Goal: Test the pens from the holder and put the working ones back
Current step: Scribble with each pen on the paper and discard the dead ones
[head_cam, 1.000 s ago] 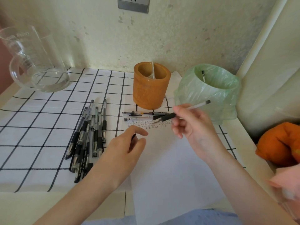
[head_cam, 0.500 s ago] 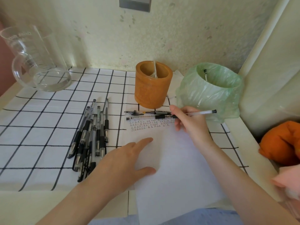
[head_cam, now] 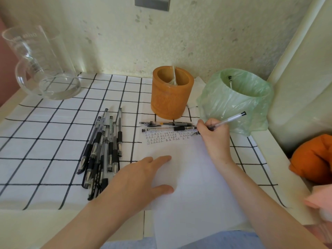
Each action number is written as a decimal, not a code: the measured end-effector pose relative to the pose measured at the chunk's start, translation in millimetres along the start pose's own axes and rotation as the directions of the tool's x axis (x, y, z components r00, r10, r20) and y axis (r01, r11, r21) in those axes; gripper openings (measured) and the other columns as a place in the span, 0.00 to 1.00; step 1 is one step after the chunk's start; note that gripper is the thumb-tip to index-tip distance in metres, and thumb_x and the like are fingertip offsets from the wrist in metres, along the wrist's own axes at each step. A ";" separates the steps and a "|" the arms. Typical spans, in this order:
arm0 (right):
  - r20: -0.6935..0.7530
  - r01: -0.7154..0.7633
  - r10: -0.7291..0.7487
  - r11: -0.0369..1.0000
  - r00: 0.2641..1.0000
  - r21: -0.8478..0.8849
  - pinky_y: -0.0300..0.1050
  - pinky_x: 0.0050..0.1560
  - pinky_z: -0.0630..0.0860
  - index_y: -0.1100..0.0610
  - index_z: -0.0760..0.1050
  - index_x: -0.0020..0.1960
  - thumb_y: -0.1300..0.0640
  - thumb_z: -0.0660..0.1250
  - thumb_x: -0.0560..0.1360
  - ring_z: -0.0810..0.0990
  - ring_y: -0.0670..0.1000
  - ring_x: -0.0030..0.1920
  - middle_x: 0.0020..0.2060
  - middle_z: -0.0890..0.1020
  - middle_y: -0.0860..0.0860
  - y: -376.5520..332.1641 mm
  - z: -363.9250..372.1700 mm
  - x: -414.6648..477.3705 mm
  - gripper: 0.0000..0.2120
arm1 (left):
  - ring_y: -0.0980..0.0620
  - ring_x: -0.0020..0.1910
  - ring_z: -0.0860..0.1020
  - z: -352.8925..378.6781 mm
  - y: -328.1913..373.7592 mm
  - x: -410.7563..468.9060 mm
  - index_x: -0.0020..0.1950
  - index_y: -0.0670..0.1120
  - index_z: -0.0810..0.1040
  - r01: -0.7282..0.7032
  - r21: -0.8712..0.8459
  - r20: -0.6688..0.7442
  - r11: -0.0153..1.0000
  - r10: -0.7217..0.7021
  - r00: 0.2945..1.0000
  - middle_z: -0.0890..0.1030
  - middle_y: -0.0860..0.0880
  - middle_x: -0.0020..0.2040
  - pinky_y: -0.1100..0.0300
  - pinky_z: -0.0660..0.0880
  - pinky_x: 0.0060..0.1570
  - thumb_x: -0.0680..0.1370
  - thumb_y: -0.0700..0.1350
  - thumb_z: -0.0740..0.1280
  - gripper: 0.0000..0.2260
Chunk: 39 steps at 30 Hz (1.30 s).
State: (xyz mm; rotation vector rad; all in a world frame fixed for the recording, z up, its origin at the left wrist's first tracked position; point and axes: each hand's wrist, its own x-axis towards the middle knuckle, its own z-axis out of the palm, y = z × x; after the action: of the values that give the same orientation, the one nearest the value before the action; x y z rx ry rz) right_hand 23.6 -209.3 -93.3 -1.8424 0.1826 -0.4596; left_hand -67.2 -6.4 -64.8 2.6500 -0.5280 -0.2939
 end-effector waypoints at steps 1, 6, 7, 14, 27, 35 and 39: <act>0.007 0.006 -0.006 1.000 1.000 -0.007 0.35 0.26 0.59 0.59 0.65 0.28 0.64 0.67 0.73 0.60 0.43 0.24 0.20 0.63 0.45 0.5 0.2 -0.1 0.17 | 0.57 0.50 0.73 0.0 0.1 0.1 0.72 0.65 0.51 0.001 0.001 0.000 1.000 -0.001 1.000 0.69 0.59 0.48 0.60 0.73 0.51 0.73 0.65 0.60 0.31; 0.027 0.026 -0.025 1.000 0.999 -0.017 0.36 0.27 0.59 0.62 0.67 0.29 0.63 0.68 0.73 0.61 0.43 0.25 0.20 0.64 0.45 3.6 1.1 0.9 0.16 | 0.57 0.50 0.74 -0.7 0.9 0.0 0.72 0.65 0.51 0.003 0.009 0.003 1.000 -0.003 1.000 0.69 0.59 0.48 0.61 0.73 0.51 0.73 0.65 0.60 0.31; 0.030 0.027 -0.027 0.999 0.999 -0.018 0.36 0.27 0.59 0.61 0.67 0.29 0.63 0.68 0.73 0.61 0.43 0.25 0.20 0.64 0.44 4.2 1.3 1.2 0.16 | 0.57 0.51 0.74 -1.0 1.1 -0.1 0.72 0.65 0.51 0.002 0.010 0.004 1.000 -0.002 1.000 0.69 0.59 0.49 0.61 0.73 0.51 0.73 0.65 0.60 0.31; 0.014 0.063 -0.063 0.998 0.998 -0.027 0.39 0.29 0.60 0.62 0.64 0.29 0.65 0.67 0.73 0.61 0.45 0.27 0.23 0.64 0.48 5.2 1.3 0.9 0.17 | 0.57 0.48 0.73 -1.9 1.8 0.2 0.72 0.65 0.51 0.008 0.022 0.022 1.000 -0.008 1.000 0.68 0.59 0.46 0.62 0.73 0.50 0.73 0.65 0.60 0.31; 0.032 0.063 -0.063 0.998 0.998 -0.021 0.34 0.26 0.58 0.58 0.62 0.28 0.67 0.66 0.71 0.59 0.42 0.25 0.19 0.61 0.44 2.5 0.2 -0.3 0.18 | 0.57 0.45 0.72 -3.6 3.3 0.0 0.72 0.64 0.52 0.016 0.036 0.035 0.999 -0.017 0.999 0.68 0.58 0.45 0.62 0.72 0.49 0.73 0.64 0.60 0.31; 0.023 0.082 -0.081 0.996 0.996 -0.021 0.33 0.27 0.59 0.57 0.62 0.28 0.67 0.66 0.71 0.60 0.42 0.25 0.19 0.63 0.44 2.8 1.1 0.1 0.18 | 0.57 0.43 0.71 -3.9 3.6 0.4 0.72 0.64 0.52 0.024 0.035 0.041 0.999 -0.026 0.999 0.66 0.58 0.42 0.62 0.72 0.48 0.73 0.64 0.61 0.30; 0.023 0.079 -0.079 0.997 0.997 -0.014 0.34 0.27 0.58 0.58 0.63 0.28 0.68 0.66 0.71 0.60 0.42 0.25 0.19 0.62 0.44 2.9 0.9 0.3 0.17 | 0.57 0.43 0.70 -3.9 3.4 0.4 0.72 0.64 0.52 0.023 0.045 0.046 0.999 -0.025 0.999 0.65 0.58 0.41 0.63 0.72 0.48 0.73 0.65 0.60 0.31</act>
State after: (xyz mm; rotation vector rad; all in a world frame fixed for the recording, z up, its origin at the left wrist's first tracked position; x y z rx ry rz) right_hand 24.6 -209.5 -96.2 -1.8741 0.0985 -0.4931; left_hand -66.9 -8.0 -59.9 2.6999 -0.5240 -0.3551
